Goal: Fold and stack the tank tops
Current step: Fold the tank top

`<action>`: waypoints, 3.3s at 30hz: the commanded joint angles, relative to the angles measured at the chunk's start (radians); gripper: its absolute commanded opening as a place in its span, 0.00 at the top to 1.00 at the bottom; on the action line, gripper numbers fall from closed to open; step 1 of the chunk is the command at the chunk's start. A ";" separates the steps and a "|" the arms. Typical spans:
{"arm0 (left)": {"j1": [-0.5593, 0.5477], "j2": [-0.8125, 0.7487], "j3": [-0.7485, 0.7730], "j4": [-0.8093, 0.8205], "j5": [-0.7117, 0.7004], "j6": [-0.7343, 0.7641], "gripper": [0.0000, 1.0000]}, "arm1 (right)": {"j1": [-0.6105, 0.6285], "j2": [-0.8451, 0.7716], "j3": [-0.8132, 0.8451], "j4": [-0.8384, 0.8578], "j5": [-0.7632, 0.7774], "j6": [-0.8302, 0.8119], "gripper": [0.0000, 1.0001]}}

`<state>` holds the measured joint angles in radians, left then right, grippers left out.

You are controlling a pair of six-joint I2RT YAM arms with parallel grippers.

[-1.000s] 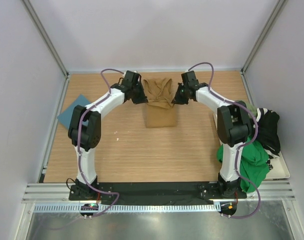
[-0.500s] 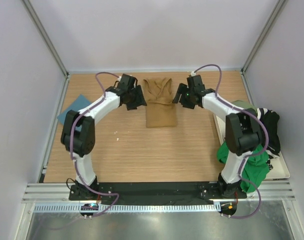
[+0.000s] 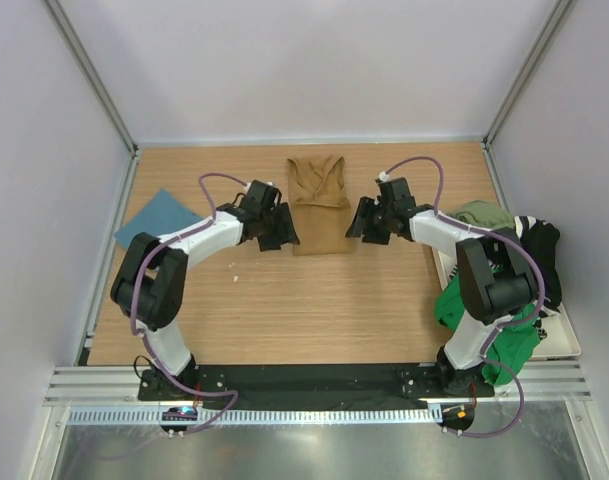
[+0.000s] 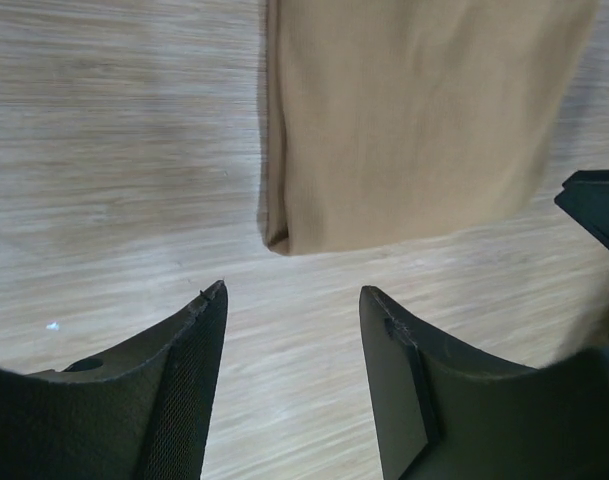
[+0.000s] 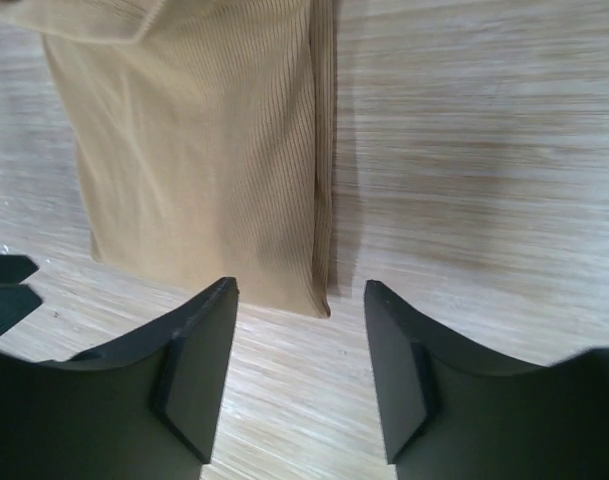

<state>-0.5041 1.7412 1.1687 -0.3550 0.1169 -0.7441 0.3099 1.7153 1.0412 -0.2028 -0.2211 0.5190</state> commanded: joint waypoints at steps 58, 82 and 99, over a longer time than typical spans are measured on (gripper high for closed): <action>-0.151 -0.362 -0.534 0.136 0.043 -0.087 0.79 | 0.320 -0.376 -0.435 0.039 -0.009 0.046 0.47; -0.217 -0.344 -0.535 0.166 0.052 -0.136 1.00 | 0.380 -0.270 -0.408 0.092 -0.057 0.072 0.99; -0.102 -0.396 0.004 -0.273 0.033 -0.027 1.00 | 0.307 -0.265 0.118 -0.336 0.033 0.013 0.99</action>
<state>-0.5343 1.4487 1.2861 -0.5255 0.1741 -0.7521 0.5632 1.5021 1.3380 -0.4648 -0.1745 0.5060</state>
